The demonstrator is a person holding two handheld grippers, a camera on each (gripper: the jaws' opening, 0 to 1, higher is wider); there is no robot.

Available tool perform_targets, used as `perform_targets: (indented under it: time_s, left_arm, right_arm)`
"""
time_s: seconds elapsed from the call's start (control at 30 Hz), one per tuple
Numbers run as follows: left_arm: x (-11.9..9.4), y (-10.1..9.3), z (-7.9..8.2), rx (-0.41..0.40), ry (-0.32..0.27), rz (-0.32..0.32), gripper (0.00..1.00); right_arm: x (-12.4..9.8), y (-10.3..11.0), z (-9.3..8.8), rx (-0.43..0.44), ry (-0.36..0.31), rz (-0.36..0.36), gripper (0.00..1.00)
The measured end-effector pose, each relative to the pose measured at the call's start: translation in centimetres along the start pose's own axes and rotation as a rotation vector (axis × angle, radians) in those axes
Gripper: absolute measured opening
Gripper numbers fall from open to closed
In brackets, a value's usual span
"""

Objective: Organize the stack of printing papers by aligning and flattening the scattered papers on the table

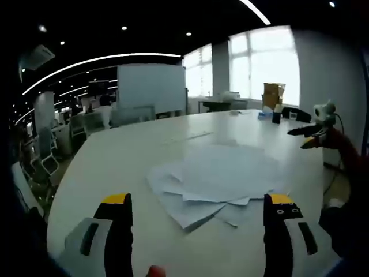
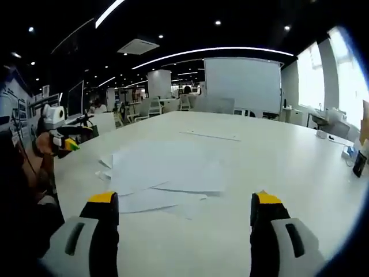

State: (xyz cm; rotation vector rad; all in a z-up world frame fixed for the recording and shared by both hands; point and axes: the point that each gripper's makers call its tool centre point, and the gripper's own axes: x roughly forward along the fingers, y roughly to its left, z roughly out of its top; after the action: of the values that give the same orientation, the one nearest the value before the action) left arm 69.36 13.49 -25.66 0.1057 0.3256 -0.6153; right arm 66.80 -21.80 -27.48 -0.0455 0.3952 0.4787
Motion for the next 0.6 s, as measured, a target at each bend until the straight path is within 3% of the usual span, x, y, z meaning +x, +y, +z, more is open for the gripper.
perform_targets:
  time_s: [0.6]
  left_arm:
    - [-0.31,0.14,-0.15,-0.002,-0.002,0.007,0.97]
  right_arm:
    - [0.33,-0.01,-0.28,0.008,-0.002,0.005,0.9]
